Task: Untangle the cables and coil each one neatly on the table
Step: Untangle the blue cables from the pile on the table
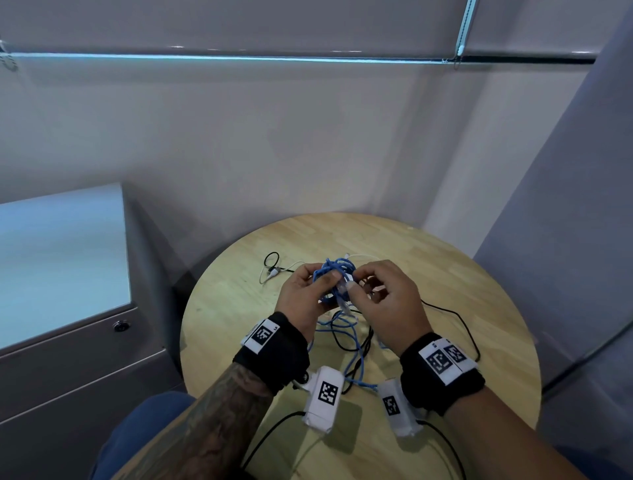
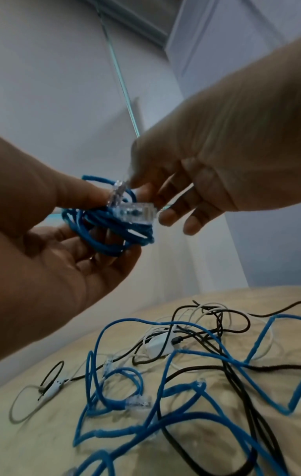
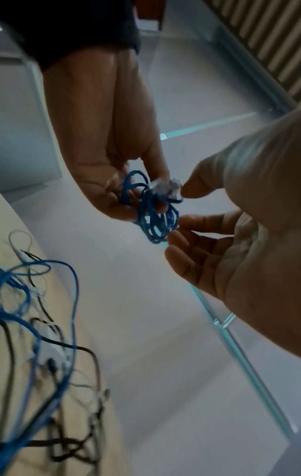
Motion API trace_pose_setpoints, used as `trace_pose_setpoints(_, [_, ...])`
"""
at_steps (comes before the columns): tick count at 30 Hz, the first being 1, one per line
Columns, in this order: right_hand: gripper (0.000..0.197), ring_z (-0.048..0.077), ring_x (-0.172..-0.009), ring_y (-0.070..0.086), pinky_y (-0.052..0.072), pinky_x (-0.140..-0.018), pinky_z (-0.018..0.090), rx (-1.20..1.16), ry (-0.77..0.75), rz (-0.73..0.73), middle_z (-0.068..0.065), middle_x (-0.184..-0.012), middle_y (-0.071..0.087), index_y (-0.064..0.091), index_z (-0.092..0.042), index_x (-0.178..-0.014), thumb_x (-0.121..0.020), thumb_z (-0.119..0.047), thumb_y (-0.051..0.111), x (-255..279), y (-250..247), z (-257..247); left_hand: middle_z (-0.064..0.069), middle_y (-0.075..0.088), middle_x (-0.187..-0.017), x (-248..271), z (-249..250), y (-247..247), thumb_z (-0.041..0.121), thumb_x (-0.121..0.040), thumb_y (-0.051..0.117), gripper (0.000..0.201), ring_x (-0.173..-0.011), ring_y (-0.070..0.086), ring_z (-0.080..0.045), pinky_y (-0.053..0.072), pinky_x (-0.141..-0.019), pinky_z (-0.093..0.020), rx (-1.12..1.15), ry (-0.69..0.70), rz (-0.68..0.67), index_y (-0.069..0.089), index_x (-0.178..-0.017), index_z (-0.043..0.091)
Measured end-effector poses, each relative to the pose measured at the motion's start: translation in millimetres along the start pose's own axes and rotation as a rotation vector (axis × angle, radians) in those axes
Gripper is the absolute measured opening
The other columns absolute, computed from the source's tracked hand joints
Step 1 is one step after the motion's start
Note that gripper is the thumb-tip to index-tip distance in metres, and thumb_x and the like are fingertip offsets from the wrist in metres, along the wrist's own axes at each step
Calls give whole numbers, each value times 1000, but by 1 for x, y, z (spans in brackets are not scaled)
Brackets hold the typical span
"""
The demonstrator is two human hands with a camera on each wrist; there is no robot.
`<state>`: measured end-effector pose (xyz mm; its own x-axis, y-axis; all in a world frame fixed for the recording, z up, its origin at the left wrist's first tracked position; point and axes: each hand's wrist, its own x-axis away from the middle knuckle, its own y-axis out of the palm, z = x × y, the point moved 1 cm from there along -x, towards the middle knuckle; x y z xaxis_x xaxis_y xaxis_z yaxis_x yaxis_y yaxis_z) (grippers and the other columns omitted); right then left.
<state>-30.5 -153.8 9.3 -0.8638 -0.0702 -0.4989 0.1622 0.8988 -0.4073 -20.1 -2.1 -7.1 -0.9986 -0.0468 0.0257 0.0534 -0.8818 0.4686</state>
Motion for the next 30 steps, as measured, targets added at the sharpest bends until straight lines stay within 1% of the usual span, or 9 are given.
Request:
trace_pose_setpoints(4, [27,7,-79,59,48,-69,21,119,10,-22,-8,-89,56,61,-22,-73,-80,-41,78,-2,0,1,-12,70,-84,0,-1,3,-3,-86,65,15,-72,67,-22,55,-61,-32,-20,22,27,58,-87,10])
trace_pose_setpoints(8, [22,1,-89,55,41,-76,10,157,105,-136,-8,-98,54,66,-17,-73,-85,-33,76,-3,4,5,-13,72,-89,1,-4,4,-2,-86,66,14,-74,68,-24,56,-64,-34,-51,22,38,60,-88,10])
trace_pose_setpoints(10, [21,2,-87,56,40,-76,6,25,182,-168,-6,-101,56,67,-12,-73,-87,-26,75,-6,1,7,-14,70,-91,0,-4,2,1,-87,66,11,-75,67,-25,57,-68,-37,-51,1,30,61,-92,9])
trace_pose_setpoints(14, [26,11,-85,61,55,-81,33,-245,327,-231,-3,-102,62,72,-2,-86,-92,-28,69,-9,-7,11,-17,64,-89,-3,-2,0,6,-91,63,17,-79,62,-28,55,-73,-41,-71,-68,-2,62,-107,3])
trace_pose_setpoints(16, [18,13,-84,65,56,-82,41,-170,274,-173,-4,-96,68,74,-12,-86,-91,-30,70,-8,-8,12,-19,65,-89,-3,-2,0,4,-93,59,19,-76,63,-28,56,-66,-37,-71,-81,-8,60,-111,-1])
trace_pose_setpoints(20, [9,10,-69,66,53,-64,29,33,51,-20,-6,-78,71,67,-21,-87,-92,-29,69,-2,-4,8,-16,70,-88,-2,-5,1,5,-93,59,22,-75,67,-25,56,-62,-34,-89,-70,40,59,-113,-3])
trace_pose_setpoints(24, [20,11,-74,56,46,-67,32,381,-113,-112,-11,-85,59,63,-21,-92,-97,-40,58,1,2,9,-18,69,-90,-1,-4,-1,6,-93,60,21,-74,65,-29,57,-61,-35,-150,-47,53,61,-112,-3])
trace_pose_setpoints(26, [20,12,-74,55,46,-67,33,418,-100,-130,-10,-85,59,64,-21,-92,-98,-39,56,-1,0,9,-15,70,-89,-3,-1,-4,4,-93,59,19,-77,66,-27,58,-63,-36,-183,-45,36,63,-111,-1])
trace_pose_setpoints(30, [15,10,-76,67,54,-71,32,125,61,-53,-7,-78,70,62,-20,-84,-96,-29,62,-8,-13,10,-13,64,-89,-13,4,-14,3,-94,57,20,-76,61,-22,57,-63,-37,-242,-34,69,65,-112,-1])
